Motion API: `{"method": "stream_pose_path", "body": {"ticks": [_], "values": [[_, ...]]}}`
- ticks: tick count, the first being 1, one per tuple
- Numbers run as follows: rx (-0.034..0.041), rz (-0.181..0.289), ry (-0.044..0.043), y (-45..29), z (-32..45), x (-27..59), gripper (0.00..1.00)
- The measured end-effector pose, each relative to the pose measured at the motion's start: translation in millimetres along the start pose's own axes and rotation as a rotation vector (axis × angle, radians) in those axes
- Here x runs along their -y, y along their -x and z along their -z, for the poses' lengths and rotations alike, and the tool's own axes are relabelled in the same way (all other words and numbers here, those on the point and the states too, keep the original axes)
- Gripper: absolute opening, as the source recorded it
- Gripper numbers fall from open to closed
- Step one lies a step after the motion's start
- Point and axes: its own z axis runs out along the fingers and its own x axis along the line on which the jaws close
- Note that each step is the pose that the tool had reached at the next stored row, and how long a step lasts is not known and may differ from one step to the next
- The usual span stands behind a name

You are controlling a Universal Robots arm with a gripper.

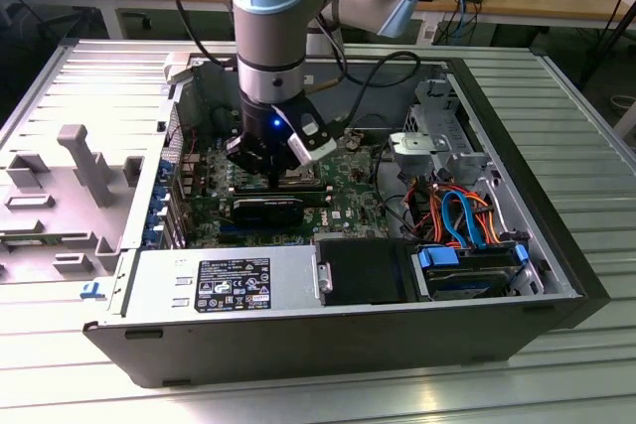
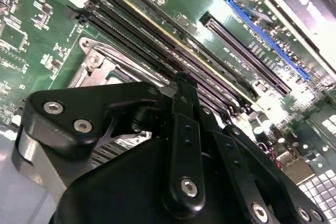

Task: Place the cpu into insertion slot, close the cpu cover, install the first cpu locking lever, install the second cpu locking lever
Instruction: 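Install the second cpu locking lever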

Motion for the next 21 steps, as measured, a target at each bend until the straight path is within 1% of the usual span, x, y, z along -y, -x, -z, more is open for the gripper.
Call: {"method": "stream_pose_path", "body": {"ticks": [2, 4, 6, 8, 9, 10, 11, 12, 13, 14, 15, 16, 17, 18, 21], "values": [[0.0001, 0.0, 0.0, -0.4, 0.0, 0.4, 0.11], [0.0002, 0.0, 0.0007, -2.9, -0.2, 0.1, 0.11], [0.0017, 0.0, 0.0092, -8.7, -0.8, -0.8, 0.11], [0.0028, 0.0, 0.0132, -13.2, -1.0, -1.5, 0.11], [0.0044, 0.0, 0.0226, -16.1, -1.1, -1.7, 0.11], [0.0059, 0.0, 0.0327, -17.4, -1.1, -1.7, 0.11], [0.0081, 0.001, 0.0467, -18.5, -1.1, -1.7, 0.11], [0.0127, 0.001, 0.0754, -19.7, -1.1, -1.7, 0.11], [0.0164, 0.001, 0.0992, -20.4, -1.2, -1.6, 0.11], [0.0194, 0.001, 0.118, -20.9, -1.2, -1.4, 0.11], [0.023, 0.001, 0.1392, -22.2, -1.4, 0.2, 0.11], [0.0256, 0.001, 0.1578, -23.5, -1.1, 3.2, 0.11], [0.0261, 0.001, 0.1597, -23.7, -0.7, 3.8, 0.11], [0.026, 0.001, 0.1598, -23.7, 1.0, 3.8, 0.11], [0.0262, 0.001, 0.1601, -23.7, 13.9, 3.7, 0.11]]}}
